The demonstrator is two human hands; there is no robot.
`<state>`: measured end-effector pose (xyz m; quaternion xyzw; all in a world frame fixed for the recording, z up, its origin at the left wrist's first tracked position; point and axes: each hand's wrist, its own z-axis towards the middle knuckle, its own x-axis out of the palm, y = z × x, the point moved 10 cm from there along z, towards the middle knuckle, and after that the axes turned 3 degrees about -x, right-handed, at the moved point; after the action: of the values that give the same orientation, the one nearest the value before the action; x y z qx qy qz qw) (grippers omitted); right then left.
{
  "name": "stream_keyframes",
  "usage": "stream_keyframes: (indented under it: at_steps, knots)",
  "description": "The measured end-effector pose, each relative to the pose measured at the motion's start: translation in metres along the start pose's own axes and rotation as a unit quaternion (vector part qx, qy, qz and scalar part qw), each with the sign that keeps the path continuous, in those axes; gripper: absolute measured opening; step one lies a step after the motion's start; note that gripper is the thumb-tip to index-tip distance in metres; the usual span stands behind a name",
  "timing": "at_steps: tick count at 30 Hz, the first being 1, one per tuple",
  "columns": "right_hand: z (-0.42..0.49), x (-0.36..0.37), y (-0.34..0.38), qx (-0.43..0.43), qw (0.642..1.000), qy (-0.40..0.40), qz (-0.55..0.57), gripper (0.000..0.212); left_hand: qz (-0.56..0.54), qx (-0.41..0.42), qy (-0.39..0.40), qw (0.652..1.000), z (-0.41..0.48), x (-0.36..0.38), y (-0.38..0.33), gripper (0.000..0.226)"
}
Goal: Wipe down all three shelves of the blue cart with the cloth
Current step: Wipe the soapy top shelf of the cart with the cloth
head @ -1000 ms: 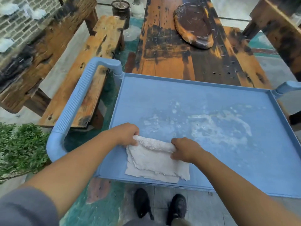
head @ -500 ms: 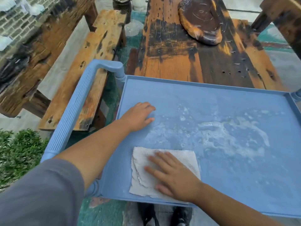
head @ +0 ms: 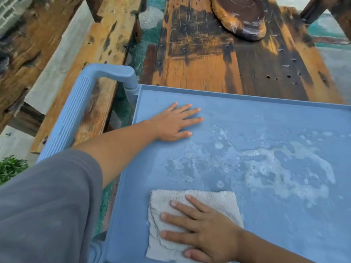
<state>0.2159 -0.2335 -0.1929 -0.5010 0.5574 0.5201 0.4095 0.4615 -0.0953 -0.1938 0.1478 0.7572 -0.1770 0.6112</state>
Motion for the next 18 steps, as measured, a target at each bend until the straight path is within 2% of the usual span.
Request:
stream_keyframes:
  at_steps: [5, 9, 18]
  knots:
    - [0.001, 0.008, 0.007, -0.026, 0.997, -0.034, -0.057, 0.054, -0.019, -0.033, -0.007, 0.999, 0.008, 0.011, 0.015, 0.059]
    - [0.005, 0.012, 0.008, -0.009, 0.995, -0.068, -0.078, 0.052, -0.022, -0.017, -0.007, 1.000, 0.011, 0.014, 0.020, 0.054]
    - [0.004, 0.035, -0.004, -0.036, 0.978, 0.010, -0.205, 0.054, 0.039, 0.149, 0.015, 0.988, 0.046, 0.002, 0.022, 0.063]
